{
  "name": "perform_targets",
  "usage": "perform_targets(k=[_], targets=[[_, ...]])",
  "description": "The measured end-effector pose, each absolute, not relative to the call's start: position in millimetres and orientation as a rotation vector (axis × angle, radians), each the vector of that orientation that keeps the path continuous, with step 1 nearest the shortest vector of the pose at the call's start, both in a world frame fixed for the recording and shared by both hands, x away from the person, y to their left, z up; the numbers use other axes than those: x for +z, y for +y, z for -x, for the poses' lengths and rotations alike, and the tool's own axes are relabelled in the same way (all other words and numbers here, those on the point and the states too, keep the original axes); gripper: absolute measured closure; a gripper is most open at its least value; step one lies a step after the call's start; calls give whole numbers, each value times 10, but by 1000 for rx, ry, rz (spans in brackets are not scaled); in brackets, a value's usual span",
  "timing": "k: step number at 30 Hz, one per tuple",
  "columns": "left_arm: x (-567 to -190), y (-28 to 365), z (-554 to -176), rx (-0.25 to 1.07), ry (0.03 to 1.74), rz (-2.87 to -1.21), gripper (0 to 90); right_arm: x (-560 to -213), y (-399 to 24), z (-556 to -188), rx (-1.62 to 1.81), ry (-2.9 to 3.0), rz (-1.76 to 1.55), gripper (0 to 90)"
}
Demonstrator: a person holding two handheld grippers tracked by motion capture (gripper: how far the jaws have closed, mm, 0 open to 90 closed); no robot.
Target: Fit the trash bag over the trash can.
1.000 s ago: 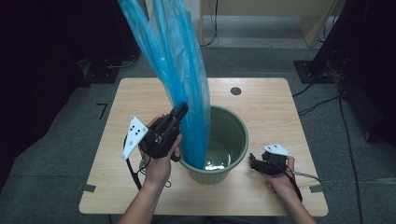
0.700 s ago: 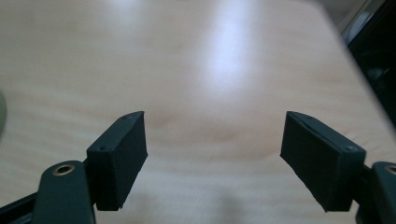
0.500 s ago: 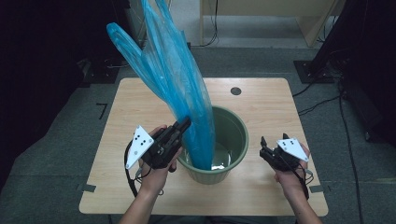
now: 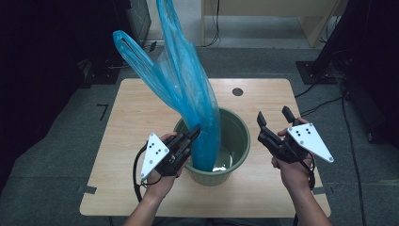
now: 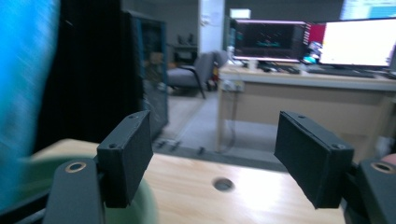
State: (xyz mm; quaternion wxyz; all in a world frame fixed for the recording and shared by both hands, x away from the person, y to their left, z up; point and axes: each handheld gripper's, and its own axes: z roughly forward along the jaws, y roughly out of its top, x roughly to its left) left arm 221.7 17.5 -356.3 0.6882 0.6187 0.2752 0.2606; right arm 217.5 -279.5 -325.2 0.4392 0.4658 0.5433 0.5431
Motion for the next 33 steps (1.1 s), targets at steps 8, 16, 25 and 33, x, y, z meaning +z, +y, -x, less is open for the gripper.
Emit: perform_targets(k=[8, 16, 25, 33], targets=[[-3586, 145, -2190, 613, 591, -1421, 864, -3046, -2451, -2191, 1459, 1381, -1082, 321], [-3616, 120, -2165, 654, 568, -1458, 861, -2893, -2211, -2242, 1572, 1460, -999, 334], [-3659, 72, -2130, 721, 527, -1499, 864, -2824, -2039, -2304, 1700, 1534, -979, 351], [-3675, 73, -2134, 735, 523, -1505, 863, -2859, -1908, -2344, 1674, 1597, -975, 467]])
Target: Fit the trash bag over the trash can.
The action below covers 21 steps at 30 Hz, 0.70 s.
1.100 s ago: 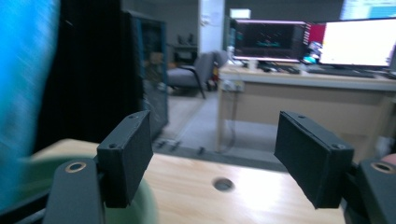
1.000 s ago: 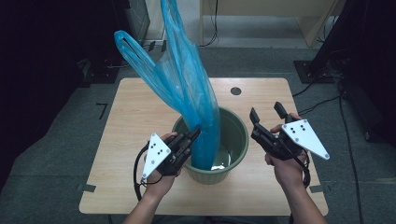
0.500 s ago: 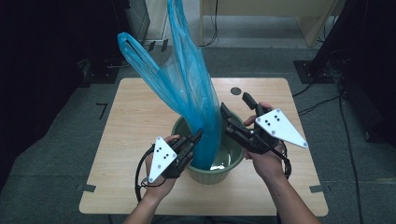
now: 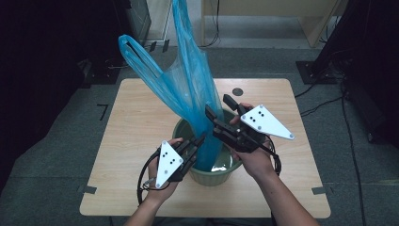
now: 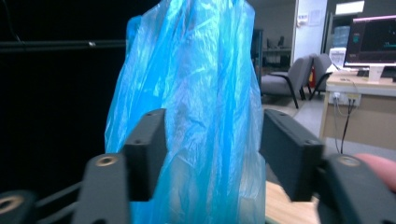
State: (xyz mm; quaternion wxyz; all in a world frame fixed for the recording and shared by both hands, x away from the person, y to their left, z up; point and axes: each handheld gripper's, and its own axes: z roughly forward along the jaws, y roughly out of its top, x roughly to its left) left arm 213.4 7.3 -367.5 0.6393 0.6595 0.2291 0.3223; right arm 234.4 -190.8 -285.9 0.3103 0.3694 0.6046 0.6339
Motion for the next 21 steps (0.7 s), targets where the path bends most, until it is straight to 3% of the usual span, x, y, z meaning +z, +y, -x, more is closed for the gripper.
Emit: perform_targets(k=[5, 8, 17, 21], targets=[[-3691, 55, -2116, 765, 495, -1520, 861, -2887, -1897, -2359, 1685, 1657, -986, 764], [-3697, 59, -2116, 766, 491, -1518, 859, -2905, -1896, -2359, 1672, 1684, -988, 895], [-3686, 161, -2163, 755, 532, -1488, 787, -2951, -1970, -2274, 1678, 1621, -950, 900], [-3684, 199, -2175, 745, 512, -1478, 635, -2968, -2013, -2235, 1665, 1597, -936, 900]])
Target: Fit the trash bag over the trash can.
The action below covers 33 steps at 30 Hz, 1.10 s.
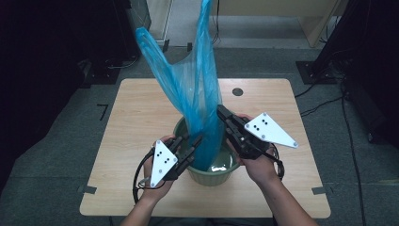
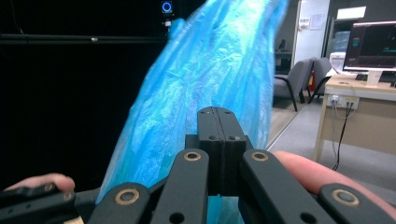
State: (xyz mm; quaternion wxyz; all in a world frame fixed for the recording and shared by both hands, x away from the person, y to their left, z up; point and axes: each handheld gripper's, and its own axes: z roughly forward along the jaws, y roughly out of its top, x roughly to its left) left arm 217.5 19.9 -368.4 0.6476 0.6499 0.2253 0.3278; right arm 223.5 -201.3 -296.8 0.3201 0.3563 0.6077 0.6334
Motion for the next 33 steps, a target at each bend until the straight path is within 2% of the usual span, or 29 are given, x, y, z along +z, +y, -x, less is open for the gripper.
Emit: perform_targets(k=[4, 7, 12, 17, 26, 33], targets=[[-3671, 286, -2206, 735, 439, -1500, 496, -2986, -2059, -2179, 1653, 1577, -913, 900], [-3640, 389, -2243, 708, 451, -1476, 455, -3004, -2093, -2129, 1643, 1565, -897, 900], [-3553, 572, -2359, 640, 579, -1387, 448, -3067, -2143, -2050, 1646, 1558, -867, 900], [-3484, 595, -2475, 572, 698, -1322, 450, -3160, -2179, -1952, 1649, 1565, -839, 900], [-3259, 286, -2499, 511, 653, -1305, 433, -3335, -2180, -1785, 1626, 1604, -788, 900], [-3078, 80, -2536, 544, 664, -1316, 387, -3407, -2187, -1709, 1630, 1632, -753, 900]])
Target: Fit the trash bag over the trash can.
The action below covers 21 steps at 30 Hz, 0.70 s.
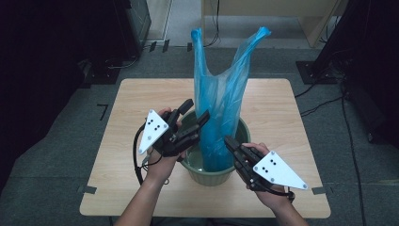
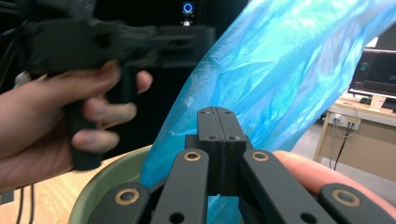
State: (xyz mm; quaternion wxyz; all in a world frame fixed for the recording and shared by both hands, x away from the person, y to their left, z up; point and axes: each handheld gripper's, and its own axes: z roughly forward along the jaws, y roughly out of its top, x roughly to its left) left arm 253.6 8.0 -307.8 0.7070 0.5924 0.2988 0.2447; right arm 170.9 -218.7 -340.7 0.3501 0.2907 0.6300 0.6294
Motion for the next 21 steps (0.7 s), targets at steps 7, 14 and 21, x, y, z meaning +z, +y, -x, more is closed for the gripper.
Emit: perform_targets(k=[7, 14, 21], targets=[[-3104, 56, -2648, 499, 697, -1371, 479, -3452, -2141, -1601, 1619, 1669, -669, 900], [-3214, 150, -2663, 460, 754, -1428, 798, -3481, -2128, -1553, 1603, 1677, -638, 900], [-3295, 344, -2588, 470, 770, -1423, 900, -3525, -2137, -1565, 1596, 1703, -642, 900]])
